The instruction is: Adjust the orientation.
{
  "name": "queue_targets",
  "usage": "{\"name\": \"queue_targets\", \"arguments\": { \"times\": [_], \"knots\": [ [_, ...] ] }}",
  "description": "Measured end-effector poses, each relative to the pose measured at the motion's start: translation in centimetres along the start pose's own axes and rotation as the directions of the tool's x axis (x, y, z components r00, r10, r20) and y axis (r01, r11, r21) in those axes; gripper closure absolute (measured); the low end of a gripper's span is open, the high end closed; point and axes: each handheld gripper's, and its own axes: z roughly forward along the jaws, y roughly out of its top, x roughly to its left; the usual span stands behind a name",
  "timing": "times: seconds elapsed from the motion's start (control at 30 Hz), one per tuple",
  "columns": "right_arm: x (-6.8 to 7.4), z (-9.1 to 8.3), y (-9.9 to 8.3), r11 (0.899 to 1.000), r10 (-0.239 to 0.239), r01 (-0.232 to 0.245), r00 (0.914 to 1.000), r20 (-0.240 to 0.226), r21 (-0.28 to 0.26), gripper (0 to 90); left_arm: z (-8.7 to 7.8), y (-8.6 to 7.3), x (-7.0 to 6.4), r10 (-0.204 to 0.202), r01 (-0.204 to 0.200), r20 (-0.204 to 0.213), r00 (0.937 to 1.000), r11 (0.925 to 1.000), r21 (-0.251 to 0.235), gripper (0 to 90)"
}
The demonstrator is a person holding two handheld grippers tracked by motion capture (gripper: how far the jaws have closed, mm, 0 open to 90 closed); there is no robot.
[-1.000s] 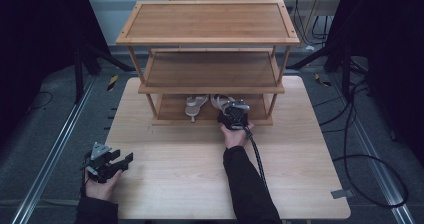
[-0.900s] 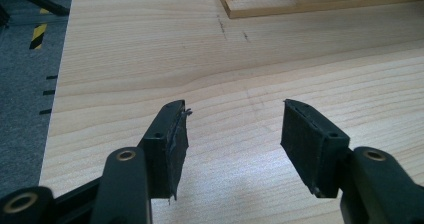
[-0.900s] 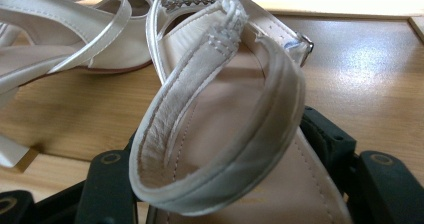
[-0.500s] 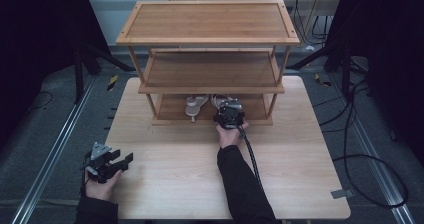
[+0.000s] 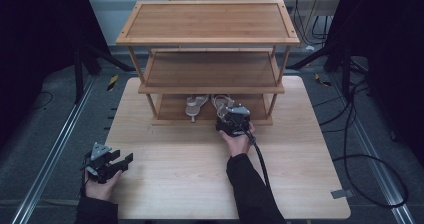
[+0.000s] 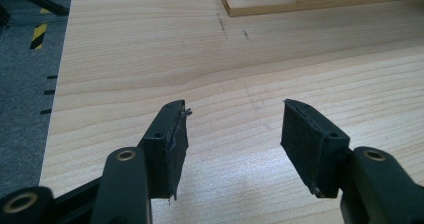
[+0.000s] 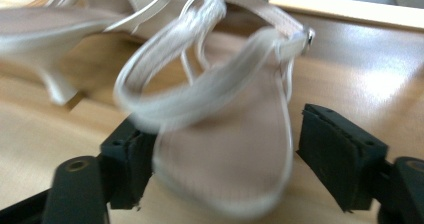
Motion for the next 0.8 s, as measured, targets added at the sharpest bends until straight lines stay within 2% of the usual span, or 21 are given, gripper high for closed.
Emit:
{"name": "queue_targets", "arguments": {
  "times": [0.03, 0.1, 0.23, 0.3, 0.47, 0.57, 0.77, 0.8],
  "knots": [
    [0.0, 0.0, 0.0, 1.000, 0.000, 0.000, 1.0000, 0.000, 0.000, 27.4, 0.0, 0.0, 0.0, 0.000, 0.000, 0.000, 1.0000, 1.0000, 0.000, 42.7],
    [-0.1, -0.5, -0.9, 1.000, -0.006, 0.006, 0.9998, -0.017, 0.004, 35.5, 0.0, 0.0, -0.1, 0.003, -0.003, 0.000, 1.0000, 1.0000, 0.000, 42.7],
    [-0.2, 0.1, -1.9, 0.999, -0.015, 0.016, 0.9996, -0.024, 0.030, 48.8, 0.0, 0.0, 0.0, 0.000, 0.000, 0.000, 1.0000, 1.0000, 0.001, 42.8],
    [-0.2, 0.4, -2.1, 1.000, -0.014, 0.015, 0.9995, -0.027, 0.026, 59.9, 0.0, 0.0, 0.0, -0.002, 0.002, -0.001, 1.0000, 1.0000, 0.000, 42.9],
    [-0.1, 1.0, -2.0, 0.999, 0.005, -0.003, 0.9993, -0.036, 0.055, 74.8, 0.0, 0.0, 0.1, -0.002, 0.002, 0.000, 1.0000, 1.0000, 0.001, 43.0],
    [0.1, 1.0, -1.9, 0.999, -0.017, 0.018, 0.9995, -0.026, 0.041, 76.9, 0.0, 0.0, 0.0, 0.000, 0.000, 0.001, 1.0000, 1.0000, 0.000, 43.1],
    [1.0, 1.3, -1.1, 0.999, -0.034, 0.036, 0.9980, -0.052, 0.028, 77.2, 0.0, 0.0, 0.0, 0.000, 0.000, -0.001, 1.0000, 1.0000, 0.000, 43.0],
    [1.5, 1.6, -0.8, 0.999, -0.036, 0.037, 0.9977, -0.058, 0.025, 77.1, 0.0, 0.0, 0.0, -0.001, 0.001, 0.000, 1.0000, 1.0000, -0.001, 43.0]
  ]
}}
